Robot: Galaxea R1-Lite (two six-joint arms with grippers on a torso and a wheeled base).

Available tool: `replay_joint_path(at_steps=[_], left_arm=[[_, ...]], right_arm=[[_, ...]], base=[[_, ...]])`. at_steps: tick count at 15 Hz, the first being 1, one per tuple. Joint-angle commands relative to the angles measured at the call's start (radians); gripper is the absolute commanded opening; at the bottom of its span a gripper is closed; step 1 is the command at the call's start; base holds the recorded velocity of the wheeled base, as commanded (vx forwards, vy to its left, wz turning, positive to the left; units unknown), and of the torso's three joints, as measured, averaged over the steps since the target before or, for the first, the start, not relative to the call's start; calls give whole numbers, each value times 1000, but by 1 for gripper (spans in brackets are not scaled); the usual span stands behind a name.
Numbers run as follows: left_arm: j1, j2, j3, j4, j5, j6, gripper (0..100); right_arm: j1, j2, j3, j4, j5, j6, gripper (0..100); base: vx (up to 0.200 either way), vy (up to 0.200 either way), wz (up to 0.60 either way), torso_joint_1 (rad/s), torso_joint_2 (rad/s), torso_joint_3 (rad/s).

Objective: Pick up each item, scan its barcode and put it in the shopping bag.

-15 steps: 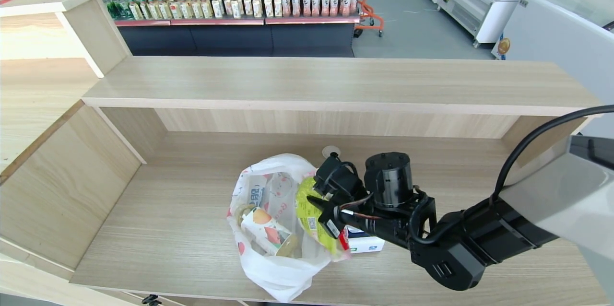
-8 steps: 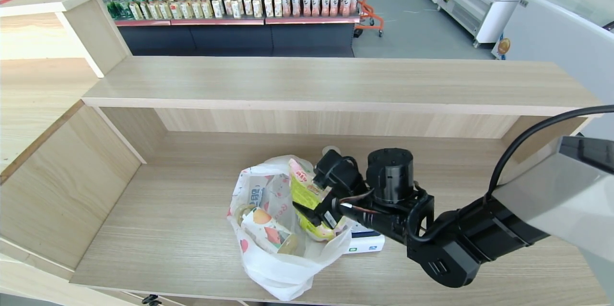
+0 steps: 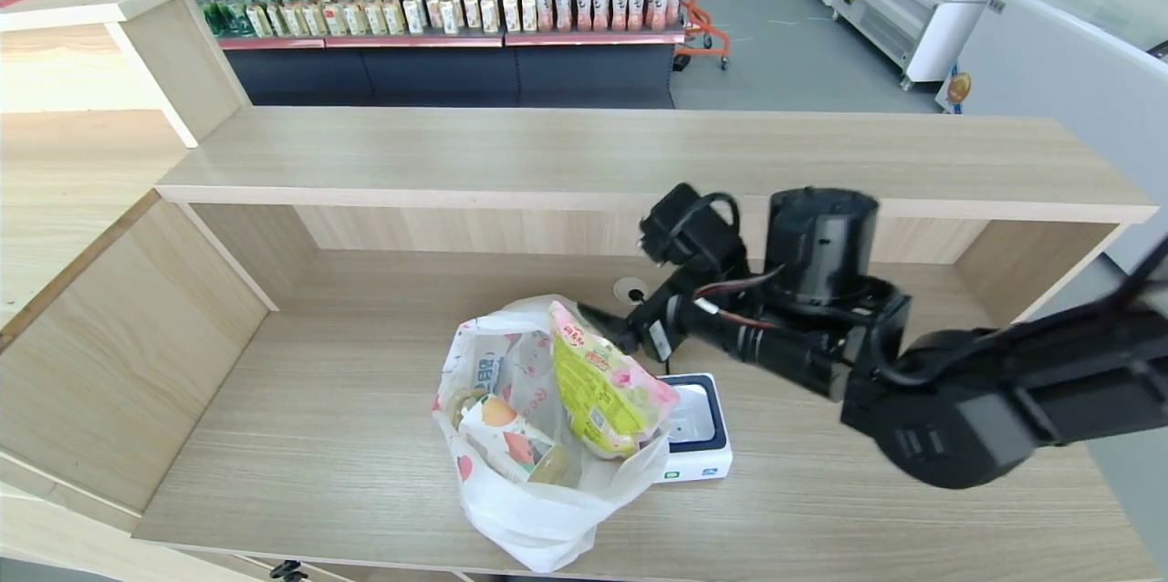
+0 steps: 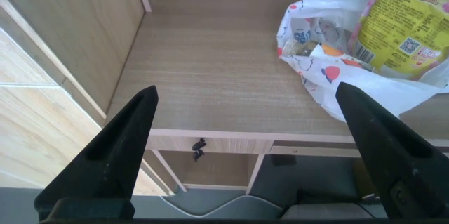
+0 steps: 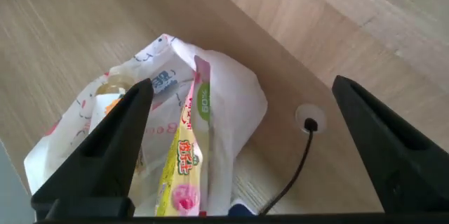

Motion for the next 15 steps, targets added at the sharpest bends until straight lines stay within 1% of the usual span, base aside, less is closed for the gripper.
replay_joint_path(at_steps=[1, 2, 3, 4, 6, 8, 10, 11, 13, 15], left_arm=[[0, 0, 0, 0, 0, -4, 100], [0, 0, 0, 0, 0, -6, 100], [0, 0, 0, 0, 0, -4, 100], [0, 0, 0, 0, 0, -4, 100], [0, 0, 0, 0, 0, -4, 100], [0, 0, 0, 0, 0, -4, 100], [0, 0, 0, 0, 0, -6, 100], [0, 0, 0, 0, 0, -4, 100], [0, 0, 0, 0, 0, -4, 100], [0, 0, 0, 0, 0, -4, 100]], right_arm=[[-102, -344, 12, 277, -66, 48, 100], [-179, -487, 25, 449, -103, 111, 100], [-223, -582, 44, 573, -126, 151, 100], [-254, -663, 56, 685, -129, 202, 100], [-289, -768, 74, 840, -132, 305, 100], [-308, -803, 102, 865, -137, 355, 100], [-321, -834, 140, 860, -173, 397, 100], [-323, -841, 160, 862, -200, 449, 100], [-323, -890, 240, 862, -258, 503, 100], [-329, -927, 297, 860, -275, 527, 100]], base=[[0, 0, 0, 0, 0, 0], [0, 0, 0, 0, 0, 0], [0, 0, 0, 0, 0, 0], [0, 0, 0, 0, 0, 0], [0, 0, 0, 0, 0, 0], [0, 0, 0, 0, 0, 0], [0, 0, 0, 0, 0, 0], [0, 0, 0, 0, 0, 0], [0, 0, 0, 0, 0, 0], [0, 0, 0, 0, 0, 0]])
